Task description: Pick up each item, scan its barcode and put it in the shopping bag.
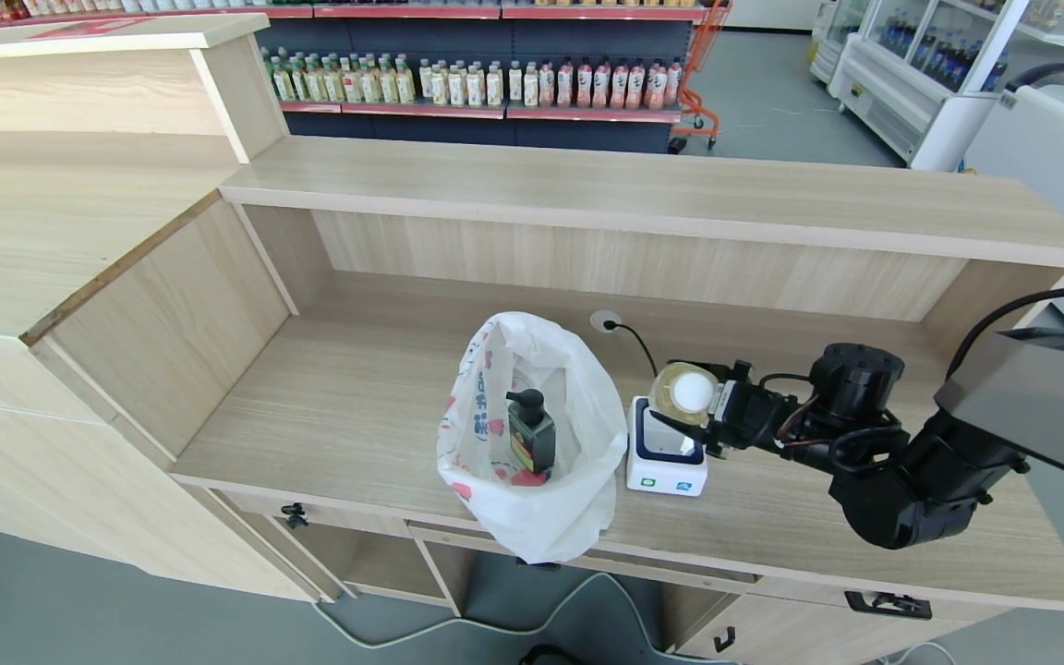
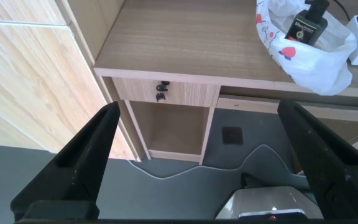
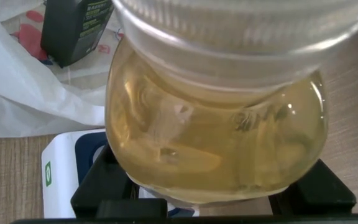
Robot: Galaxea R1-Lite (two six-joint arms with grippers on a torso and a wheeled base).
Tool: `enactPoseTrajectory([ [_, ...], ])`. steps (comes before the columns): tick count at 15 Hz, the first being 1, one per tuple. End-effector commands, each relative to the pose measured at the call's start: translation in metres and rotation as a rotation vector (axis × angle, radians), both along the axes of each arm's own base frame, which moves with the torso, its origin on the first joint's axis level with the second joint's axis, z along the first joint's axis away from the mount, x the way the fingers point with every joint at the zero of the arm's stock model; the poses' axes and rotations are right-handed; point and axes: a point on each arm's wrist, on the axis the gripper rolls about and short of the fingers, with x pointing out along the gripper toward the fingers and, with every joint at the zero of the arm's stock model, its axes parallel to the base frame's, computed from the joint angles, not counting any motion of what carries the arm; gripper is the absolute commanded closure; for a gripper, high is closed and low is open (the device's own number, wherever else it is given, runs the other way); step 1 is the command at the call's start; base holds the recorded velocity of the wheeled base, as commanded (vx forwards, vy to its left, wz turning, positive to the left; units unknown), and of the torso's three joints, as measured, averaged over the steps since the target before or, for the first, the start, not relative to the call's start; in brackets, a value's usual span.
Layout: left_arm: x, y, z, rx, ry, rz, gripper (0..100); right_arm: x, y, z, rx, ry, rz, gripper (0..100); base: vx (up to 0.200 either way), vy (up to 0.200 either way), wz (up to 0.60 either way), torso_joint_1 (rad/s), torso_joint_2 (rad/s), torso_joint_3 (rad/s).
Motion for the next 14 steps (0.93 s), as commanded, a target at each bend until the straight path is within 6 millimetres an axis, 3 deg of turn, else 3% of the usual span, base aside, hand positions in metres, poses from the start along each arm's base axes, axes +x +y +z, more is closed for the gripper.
enactPoseTrajectory([
  [1, 0.0, 0.0, 0.0, 0.0, -0.001, 0.0, 0, -0.001, 0.001, 0.003, 0.005, 0.001, 0.0, 100, 0.0, 0.0, 0.0, 0.0, 0.0, 0.0],
  [3, 0.0, 0.0, 0.0, 0.0, -0.001, 0.0, 0, -0.004, 0.0, 0.016, 0.047, 0.005, -0.003, 100, 0.0, 0.0, 0.0, 0.0, 0.0, 0.0],
  [6, 0.0, 0.0, 0.0, 0.0, -0.001, 0.0, 0, -0.02, -0.006, 0.075, 0.322, 0.042, -0.094, 100, 0.0, 0.0, 0.0, 0.0, 0.0, 0.0],
  [8, 0.0, 0.0, 0.0, 0.0, -0.001, 0.0, 0, -0.045, -0.01, 0.11, 0.553, 0.143, -0.213, 100, 0.0, 0.0, 0.0, 0.0, 0.0, 0.0],
  [10, 0.0, 0.0, 0.0, 0.003, -0.001, 0.0, 0, -0.075, -0.012, 0.126, 0.71, 0.263, -0.327, 100, 0.0, 0.0, 0.0, 0.0, 0.0, 0.0],
  [14, 0.0, 0.0, 0.0, 0.002, -0.001, 0.0, 0, -0.099, -0.019, 0.111, 0.804, 0.394, -0.444, 100, 0.0, 0.05, 0.0, -0.001, 0.0, 0.002],
])
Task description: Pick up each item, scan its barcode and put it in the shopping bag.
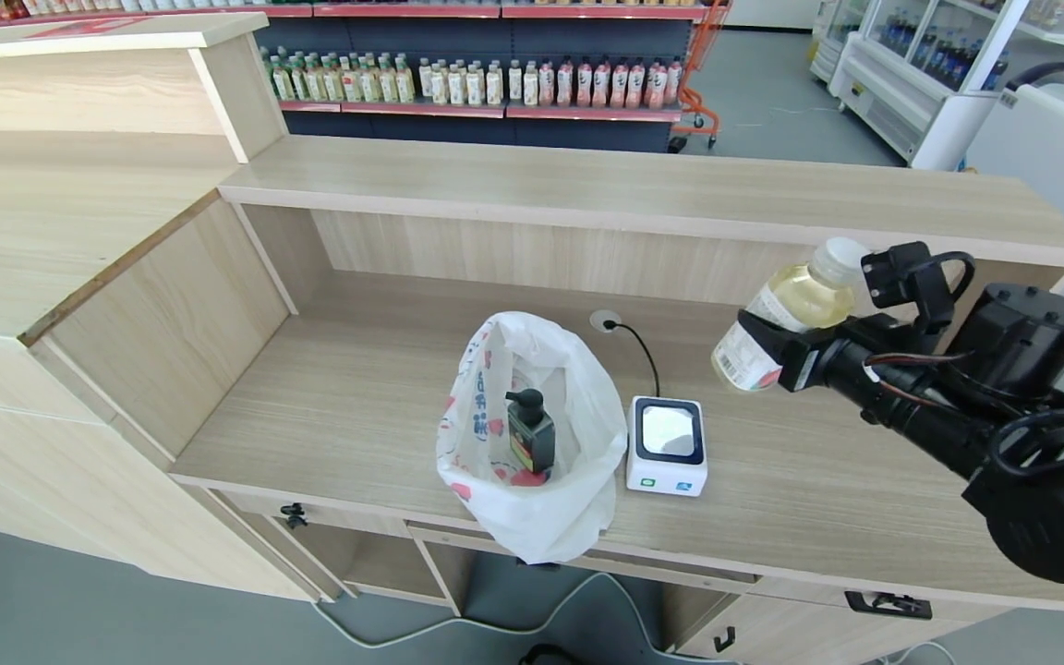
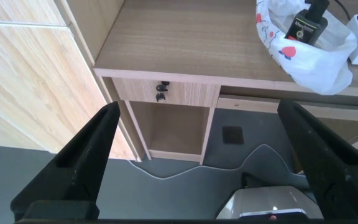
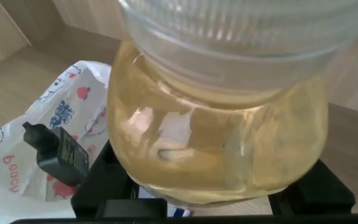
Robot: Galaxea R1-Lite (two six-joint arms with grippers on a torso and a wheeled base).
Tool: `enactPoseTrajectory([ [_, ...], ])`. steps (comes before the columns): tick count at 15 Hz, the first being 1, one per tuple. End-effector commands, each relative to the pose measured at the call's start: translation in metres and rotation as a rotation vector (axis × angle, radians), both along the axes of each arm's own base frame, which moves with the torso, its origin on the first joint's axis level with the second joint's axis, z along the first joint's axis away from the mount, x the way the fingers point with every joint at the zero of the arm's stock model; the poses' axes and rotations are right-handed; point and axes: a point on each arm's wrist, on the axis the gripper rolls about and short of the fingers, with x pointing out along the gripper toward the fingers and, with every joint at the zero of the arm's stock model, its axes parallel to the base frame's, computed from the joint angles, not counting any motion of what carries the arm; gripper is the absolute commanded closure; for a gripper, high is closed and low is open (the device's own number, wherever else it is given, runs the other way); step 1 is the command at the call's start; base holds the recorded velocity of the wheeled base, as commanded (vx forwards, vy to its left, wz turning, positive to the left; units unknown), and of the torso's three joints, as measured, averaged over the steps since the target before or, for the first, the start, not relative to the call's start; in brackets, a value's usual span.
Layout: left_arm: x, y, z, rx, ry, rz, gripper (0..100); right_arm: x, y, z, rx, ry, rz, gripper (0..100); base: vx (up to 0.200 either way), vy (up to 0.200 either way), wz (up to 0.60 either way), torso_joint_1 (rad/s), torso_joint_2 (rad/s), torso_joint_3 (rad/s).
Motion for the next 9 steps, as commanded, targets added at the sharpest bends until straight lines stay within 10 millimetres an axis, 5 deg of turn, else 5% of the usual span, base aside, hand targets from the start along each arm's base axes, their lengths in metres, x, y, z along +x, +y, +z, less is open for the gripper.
enactPoseTrajectory([
  [1, 0.0, 0.0, 0.0, -0.001, 0.0, 0.0, 0, -0.016, -0.003, 0.007, 0.025, -0.006, -0.013, 100, 0.0, 0.2, 0.0, 0.002, 0.0, 0.007],
  [7, 0.0, 0.0, 0.0, -0.004, 0.0, 0.0, 0, 0.006, 0.003, -0.003, 0.046, 0.026, -0.035, 100, 0.0, 0.2, 0.0, 0.003, 0.0, 0.003],
  [9, 0.0, 0.0, 0.0, -0.002, 0.0, 0.0, 0, 0.012, 0.006, -0.012, 0.036, 0.047, -0.033, 100, 0.0, 0.0, 0.0, 0.0, 0.0, 0.0],
])
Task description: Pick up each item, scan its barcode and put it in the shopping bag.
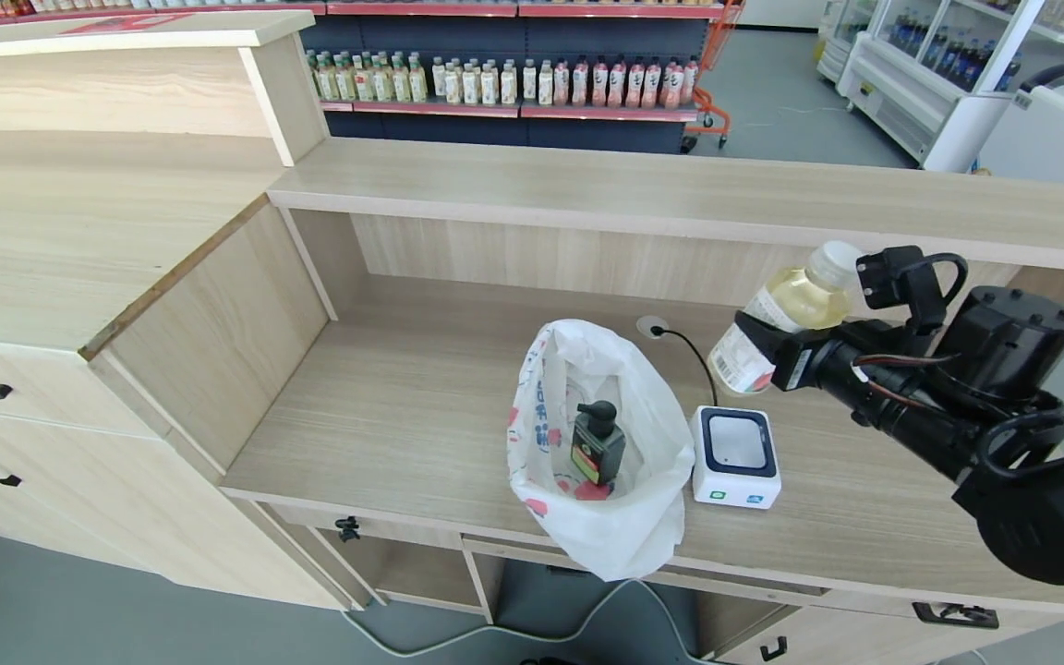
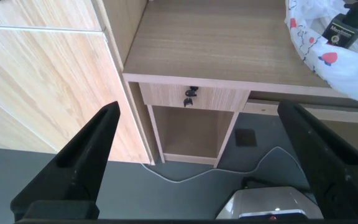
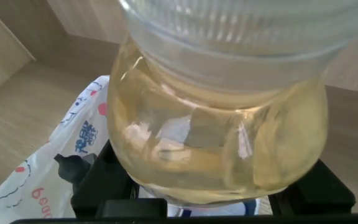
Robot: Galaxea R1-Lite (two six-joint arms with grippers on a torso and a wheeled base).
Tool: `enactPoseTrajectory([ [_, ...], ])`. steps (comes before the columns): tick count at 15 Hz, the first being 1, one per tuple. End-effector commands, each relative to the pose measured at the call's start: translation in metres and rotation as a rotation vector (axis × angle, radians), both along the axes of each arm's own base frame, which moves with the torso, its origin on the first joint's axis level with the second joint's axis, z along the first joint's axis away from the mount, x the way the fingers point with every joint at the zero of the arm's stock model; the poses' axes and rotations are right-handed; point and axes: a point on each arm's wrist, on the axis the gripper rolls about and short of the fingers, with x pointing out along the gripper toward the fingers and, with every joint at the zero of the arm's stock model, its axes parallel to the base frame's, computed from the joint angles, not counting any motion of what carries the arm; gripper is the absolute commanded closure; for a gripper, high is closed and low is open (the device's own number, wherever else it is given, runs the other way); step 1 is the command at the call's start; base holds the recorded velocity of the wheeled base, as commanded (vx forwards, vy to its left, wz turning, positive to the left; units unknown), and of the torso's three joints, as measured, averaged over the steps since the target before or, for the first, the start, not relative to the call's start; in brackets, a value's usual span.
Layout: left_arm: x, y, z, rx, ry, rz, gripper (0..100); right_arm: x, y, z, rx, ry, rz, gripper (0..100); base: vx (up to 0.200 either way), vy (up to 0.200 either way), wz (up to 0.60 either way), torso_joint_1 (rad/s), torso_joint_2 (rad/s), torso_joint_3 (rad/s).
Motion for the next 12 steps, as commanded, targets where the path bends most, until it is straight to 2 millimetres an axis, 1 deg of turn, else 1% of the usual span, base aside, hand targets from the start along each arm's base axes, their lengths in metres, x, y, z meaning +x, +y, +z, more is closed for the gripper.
enactPoseTrajectory([
  [1, 0.0, 0.0, 0.0, -0.001, 0.0, 0.001, 0, 0.01, 0.003, -0.012, -0.012, 0.031, -0.002, 100, 0.0, 0.0, 0.0, 0.0, 0.0, 0.0],
  [3, 0.0, 0.0, 0.0, -0.001, 0.0, 0.001, 0, 0.023, 0.007, -0.02, -0.015, 0.039, 0.0, 100, 0.0, 0.0, 0.0, 0.0, 0.0, 0.0],
  [4, 0.0, 0.0, 0.0, 0.001, -0.001, 0.001, 0, 0.026, 0.008, -0.022, -0.016, 0.042, 0.001, 100, 0.0, 0.0, 0.0, 0.0, 0.0, 0.0],
  [5, 0.0, 0.0, 0.0, 0.001, -0.001, 0.001, 0, 0.029, 0.013, -0.029, -0.02, 0.062, 0.014, 100, 0.0, 0.0, 0.0, 0.0, 0.0, 0.0],
  [6, 0.0, 0.0, 0.0, 0.001, -0.001, 0.001, 0, 0.029, 0.014, -0.031, -0.022, 0.068, 0.018, 100, 0.0, 0.0, 0.0, 0.0, 0.0, 0.0],
  [9, 0.0, 0.0, 0.0, -0.001, 0.0, 0.001, 0, 0.029, 0.028, -0.037, -0.027, 0.081, 0.057, 100, 0.0, 0.0, 0.0, 0.0, 0.0, 0.0],
  [11, 0.0, 0.0, 0.0, 0.001, -0.001, 0.001, 0, 0.034, 0.037, -0.039, -0.025, 0.065, 0.075, 100, 0.0, 0.0, 0.0, 0.0, 0.0, 0.0],
  [12, 0.0, 0.0, 0.0, -0.001, 0.0, 0.001, 0, 0.04, 0.039, -0.044, -0.025, 0.055, 0.078, 100, 0.0, 0.0, 0.0, 0.0, 0.0, 0.0],
])
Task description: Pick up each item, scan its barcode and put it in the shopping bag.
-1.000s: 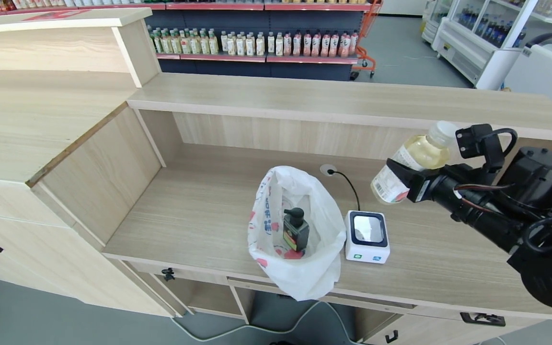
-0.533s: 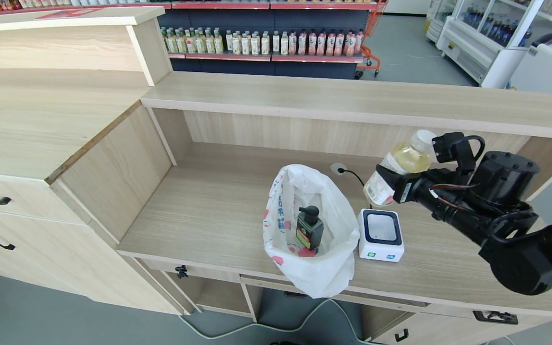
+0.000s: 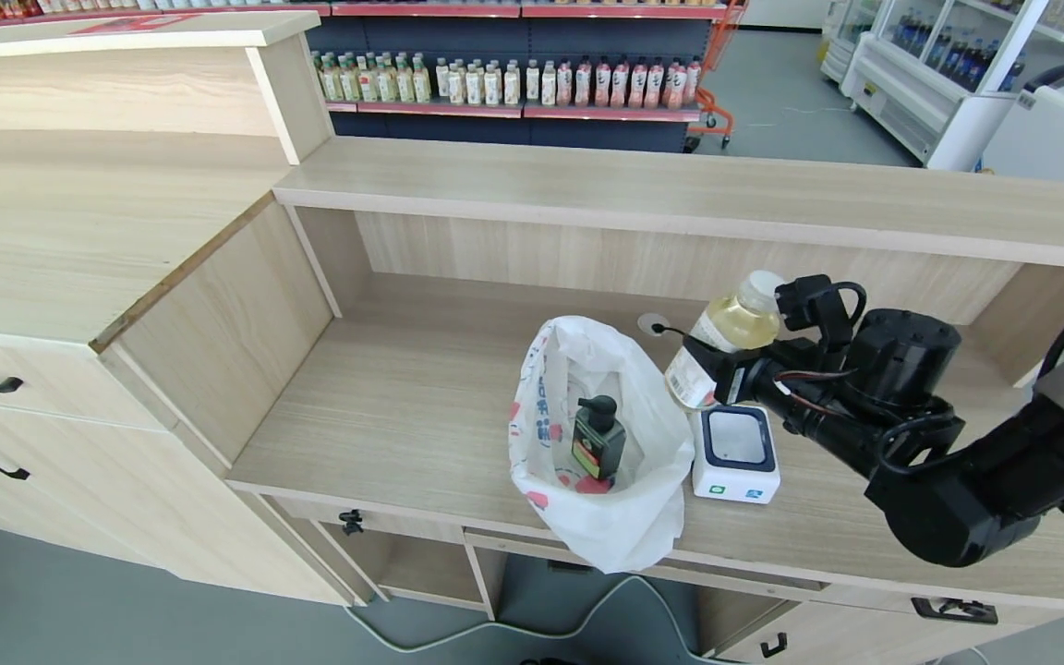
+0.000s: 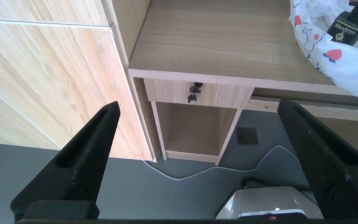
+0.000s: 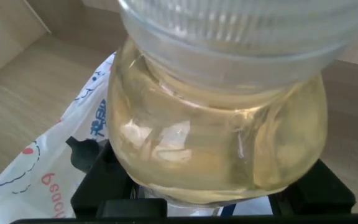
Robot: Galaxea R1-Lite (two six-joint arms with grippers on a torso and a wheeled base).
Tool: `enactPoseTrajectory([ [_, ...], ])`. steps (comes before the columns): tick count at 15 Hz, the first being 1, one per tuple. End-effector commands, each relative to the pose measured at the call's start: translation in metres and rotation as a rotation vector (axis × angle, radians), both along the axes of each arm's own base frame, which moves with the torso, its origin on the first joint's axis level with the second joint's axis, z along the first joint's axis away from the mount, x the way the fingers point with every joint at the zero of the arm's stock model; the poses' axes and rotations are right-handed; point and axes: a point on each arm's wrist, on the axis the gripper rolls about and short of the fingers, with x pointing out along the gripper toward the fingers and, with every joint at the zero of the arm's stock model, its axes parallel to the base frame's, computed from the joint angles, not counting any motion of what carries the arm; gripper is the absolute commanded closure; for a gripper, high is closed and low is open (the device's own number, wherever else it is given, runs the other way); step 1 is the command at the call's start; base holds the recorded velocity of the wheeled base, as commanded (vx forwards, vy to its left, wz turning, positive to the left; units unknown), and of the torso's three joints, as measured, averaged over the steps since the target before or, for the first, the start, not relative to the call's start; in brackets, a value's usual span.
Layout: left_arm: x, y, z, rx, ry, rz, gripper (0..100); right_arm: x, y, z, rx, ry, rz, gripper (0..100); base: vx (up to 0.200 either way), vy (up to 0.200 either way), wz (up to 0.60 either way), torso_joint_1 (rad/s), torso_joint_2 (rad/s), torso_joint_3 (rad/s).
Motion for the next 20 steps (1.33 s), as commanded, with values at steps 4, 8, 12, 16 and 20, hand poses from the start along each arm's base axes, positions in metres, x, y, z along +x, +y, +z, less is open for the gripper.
enactPoseTrajectory([
  [4, 0.0, 0.0, 0.0, 0.0, 0.001, 0.0, 0, 0.029, 0.013, -0.037, -0.011, 0.008, 0.016, 100, 0.0, 0.0, 0.0, 0.0, 0.0, 0.0],
  [8, 0.0, 0.0, 0.0, 0.0, 0.0, 0.0, 0, 0.046, 0.021, -0.062, -0.061, 0.018, 0.023, 100, 0.0, 0.0, 0.0, 0.0, 0.0, 0.0],
  [12, 0.0, 0.0, 0.0, 0.0, 0.0, 0.0, 0, 0.066, 0.031, -0.069, -0.076, -0.028, 0.102, 100, 0.0, 0.0, 0.0, 0.0, 0.0, 0.0],
  [16, 0.0, 0.0, 0.0, 0.0, 0.0, 0.0, 0, 0.077, 0.037, -0.079, -0.088, -0.043, 0.126, 100, 0.0, 0.0, 0.0, 0.0, 0.0, 0.0],
  [20, 0.0, 0.0, 0.0, 0.0, 0.0, 0.0, 0, 0.083, 0.04, -0.083, -0.105, -0.065, 0.152, 100, 0.0, 0.0, 0.0, 0.0, 0.0, 0.0],
])
